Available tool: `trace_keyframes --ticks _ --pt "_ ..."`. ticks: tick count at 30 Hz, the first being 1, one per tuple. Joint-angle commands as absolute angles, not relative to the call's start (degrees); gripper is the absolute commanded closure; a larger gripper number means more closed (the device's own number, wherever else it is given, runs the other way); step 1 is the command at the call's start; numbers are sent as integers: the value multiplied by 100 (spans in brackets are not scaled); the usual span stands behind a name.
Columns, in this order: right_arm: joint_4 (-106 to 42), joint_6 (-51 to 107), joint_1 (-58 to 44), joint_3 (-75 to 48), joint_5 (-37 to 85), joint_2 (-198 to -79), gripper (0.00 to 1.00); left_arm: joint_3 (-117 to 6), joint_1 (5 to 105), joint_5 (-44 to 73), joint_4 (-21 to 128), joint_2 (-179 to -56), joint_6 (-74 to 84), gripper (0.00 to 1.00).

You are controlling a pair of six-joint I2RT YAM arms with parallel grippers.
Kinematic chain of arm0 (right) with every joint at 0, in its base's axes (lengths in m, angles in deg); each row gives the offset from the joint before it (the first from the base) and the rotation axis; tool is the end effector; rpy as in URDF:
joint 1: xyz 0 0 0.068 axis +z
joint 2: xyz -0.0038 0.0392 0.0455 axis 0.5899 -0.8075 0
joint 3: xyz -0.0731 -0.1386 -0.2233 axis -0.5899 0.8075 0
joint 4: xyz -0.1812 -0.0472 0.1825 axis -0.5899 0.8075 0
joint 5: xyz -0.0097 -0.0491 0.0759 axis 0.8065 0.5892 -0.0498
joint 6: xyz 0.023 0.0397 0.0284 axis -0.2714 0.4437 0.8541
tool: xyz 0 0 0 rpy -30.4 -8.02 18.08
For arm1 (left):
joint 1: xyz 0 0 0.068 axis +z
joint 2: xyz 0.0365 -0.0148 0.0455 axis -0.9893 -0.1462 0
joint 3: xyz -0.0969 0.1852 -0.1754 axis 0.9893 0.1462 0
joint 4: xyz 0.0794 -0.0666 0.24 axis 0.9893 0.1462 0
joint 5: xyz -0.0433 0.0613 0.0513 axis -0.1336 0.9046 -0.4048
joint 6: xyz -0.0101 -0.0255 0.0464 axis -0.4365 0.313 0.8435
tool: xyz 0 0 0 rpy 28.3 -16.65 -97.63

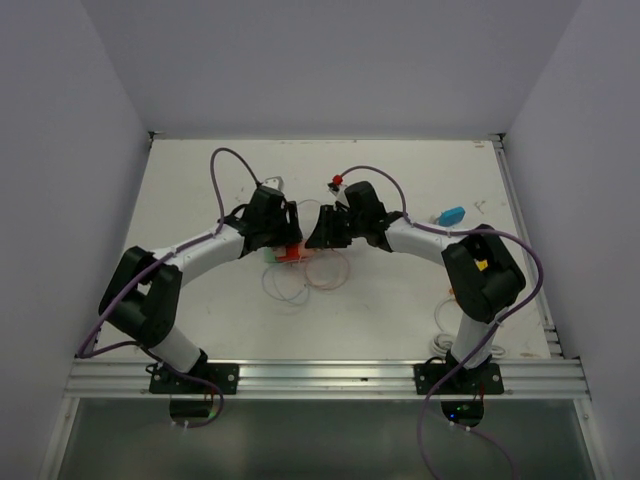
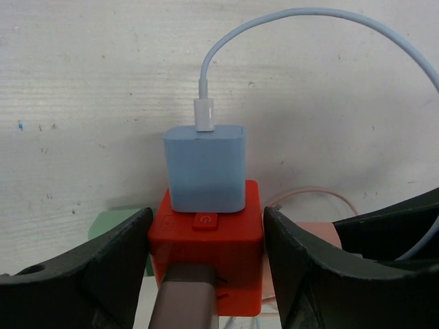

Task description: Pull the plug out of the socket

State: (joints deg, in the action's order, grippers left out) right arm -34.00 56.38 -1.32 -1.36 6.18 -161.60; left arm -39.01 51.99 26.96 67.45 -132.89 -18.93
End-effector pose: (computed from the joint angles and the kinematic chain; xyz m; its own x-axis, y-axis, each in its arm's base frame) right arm 0.3125 0.2358 0.1900 -0.8775 0.0278 -0.4788 -0.3428 0.6619 0.6666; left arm 0.2918 -0.1626 0.2033 -0.7822 -0.2233 -0.5816 -0.0079 0.9370 -0.3492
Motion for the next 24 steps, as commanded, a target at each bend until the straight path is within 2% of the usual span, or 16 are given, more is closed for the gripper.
trace_keyframes --ticks 1,3,4,6,7,9,10,11,12,14,18,22,24 --pt "-3695 5603 -82 -265 547 -15919 100 -4094 5224 2631 6740 -13338 -1990 33" --pt "-3775 5656 -82 -221 503 -15936 100 -4068 5224 2640 6748 -13312 -1972 40" --pt "-3862 5725 -82 -204 468 -15945 97 -4067 5224 2649 6740 -13277 -1972 50" --pt "-4020 5874 -82 -151 328 -15972 94 -4041 5224 2675 6714 -13190 -1928 60" --pt "-4074 5928 -82 -133 266 -15980 89 -4015 5224 2710 6705 -13145 -1876 70" --pt "-4258 6103 -73 -72 99 -16007 80 -3997 5224 2736 6635 -13040 -1814 83" --pt "-4311 6165 -82 -63 46 -15998 75 -3988 5233 2780 6617 -12996 -1779 93" --pt "-4364 6209 -82 -28 -6 -15998 65 -3980 5224 2807 6599 -12961 -1700 97" --pt "-4443 6288 -82 -19 -68 -15998 61 -3971 5224 2824 6547 -12865 -1656 100" --pt "-4487 6359 -82 -28 -103 -15989 51 -3962 5224 2859 6494 -12776 -1559 100" --pt "-4566 6481 -82 -107 -165 -16007 44 -3918 5224 2851 6266 -12548 -1480 100" --pt "-4698 6605 -82 -177 -288 -16103 43 -3918 5224 2816 6151 -12433 -1348 100" --pt "-4707 6596 -82 -212 -306 -16139 47 -3909 5224 2816 6107 -12381 -1296 100"
